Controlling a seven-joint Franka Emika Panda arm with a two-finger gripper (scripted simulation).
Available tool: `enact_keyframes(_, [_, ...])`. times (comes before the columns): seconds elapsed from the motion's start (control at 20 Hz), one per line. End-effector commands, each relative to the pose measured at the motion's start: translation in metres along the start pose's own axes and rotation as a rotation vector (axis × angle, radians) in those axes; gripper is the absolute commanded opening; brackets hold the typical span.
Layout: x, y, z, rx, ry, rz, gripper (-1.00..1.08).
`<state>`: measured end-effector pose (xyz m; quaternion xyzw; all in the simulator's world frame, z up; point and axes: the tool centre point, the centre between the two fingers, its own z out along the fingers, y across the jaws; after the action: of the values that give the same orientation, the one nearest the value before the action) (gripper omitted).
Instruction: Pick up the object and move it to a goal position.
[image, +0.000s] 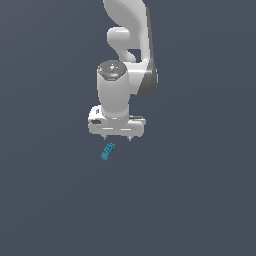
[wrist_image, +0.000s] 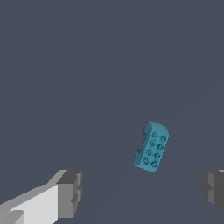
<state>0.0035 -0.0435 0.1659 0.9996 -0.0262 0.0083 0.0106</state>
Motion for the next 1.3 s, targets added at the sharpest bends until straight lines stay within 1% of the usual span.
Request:
enact_keyframes(0.0, [0.0,0.0,0.0,0.0,0.0,0.0,1.0])
enact_keyframes(0.1, [0.0,0.002,-0.002,-0.002,0.001,0.005,1.0])
enact_keyframes(0.35, [0.001,0.018,-0.016,-0.015,0.007,0.036,1.0])
enact_keyframes(0.65, [0.001,0.019,-0.016,-0.016,0.007,0.039,1.0])
enact_keyframes(0.95, [-0.001,0.027,0.009,-0.004,0.001,0.107,1.0])
enact_keyframes(1.25, [-0.009,0.042,0.057,0.011,-0.011,0.241,1.0])
